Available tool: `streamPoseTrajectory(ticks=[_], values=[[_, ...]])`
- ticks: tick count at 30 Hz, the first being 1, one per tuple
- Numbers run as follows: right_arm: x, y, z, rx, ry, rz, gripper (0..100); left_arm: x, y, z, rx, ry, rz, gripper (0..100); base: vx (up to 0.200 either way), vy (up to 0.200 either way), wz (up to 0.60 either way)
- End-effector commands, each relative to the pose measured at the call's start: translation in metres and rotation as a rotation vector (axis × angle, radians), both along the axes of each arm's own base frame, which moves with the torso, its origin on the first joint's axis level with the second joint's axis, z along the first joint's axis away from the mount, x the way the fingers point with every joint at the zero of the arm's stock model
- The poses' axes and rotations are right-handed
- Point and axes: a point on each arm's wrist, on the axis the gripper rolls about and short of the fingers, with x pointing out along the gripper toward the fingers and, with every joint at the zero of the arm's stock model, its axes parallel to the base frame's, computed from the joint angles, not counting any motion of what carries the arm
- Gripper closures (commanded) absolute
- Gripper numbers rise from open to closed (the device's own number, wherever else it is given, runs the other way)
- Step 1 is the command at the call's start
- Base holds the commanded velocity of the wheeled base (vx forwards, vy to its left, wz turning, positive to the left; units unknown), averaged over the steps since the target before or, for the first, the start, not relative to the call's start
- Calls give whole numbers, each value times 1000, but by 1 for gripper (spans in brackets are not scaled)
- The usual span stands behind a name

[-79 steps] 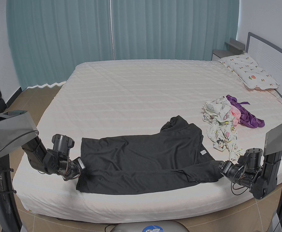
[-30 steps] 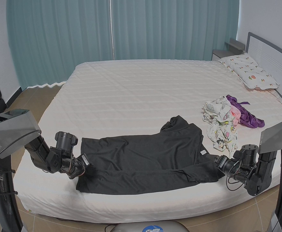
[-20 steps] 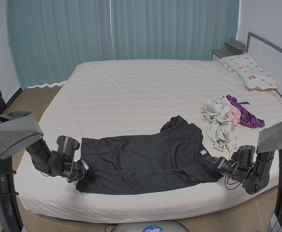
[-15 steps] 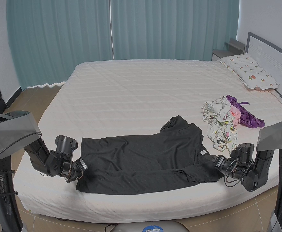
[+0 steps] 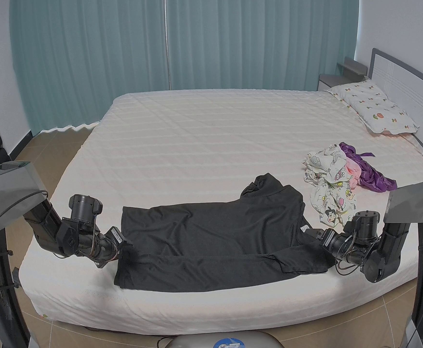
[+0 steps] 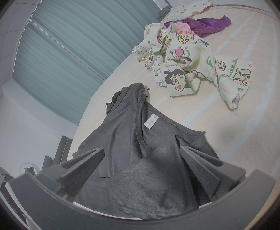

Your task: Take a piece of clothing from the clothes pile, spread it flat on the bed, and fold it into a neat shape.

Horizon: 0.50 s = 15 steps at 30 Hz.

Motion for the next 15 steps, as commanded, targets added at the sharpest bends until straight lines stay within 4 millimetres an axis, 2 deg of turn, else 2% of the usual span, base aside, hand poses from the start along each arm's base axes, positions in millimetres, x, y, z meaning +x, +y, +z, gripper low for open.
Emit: streamPoseTrajectory(ticks=[1,8,12,15], values=[[2,3,1,3,-9,11,0,2,-2,5,-9,-24,-20,0,0,0,0],[2,3,0,3,-9,11,0,-2,-1,-7,61,-146,-103,0,0,0,0],[2,3,2,4,-14,14,0,-13,-3,-26,117,-322,-169,0,0,0,0],[2,3,2,4,-14,14,0,-16,-8,-34,132,-370,-195,0,0,0,0]])
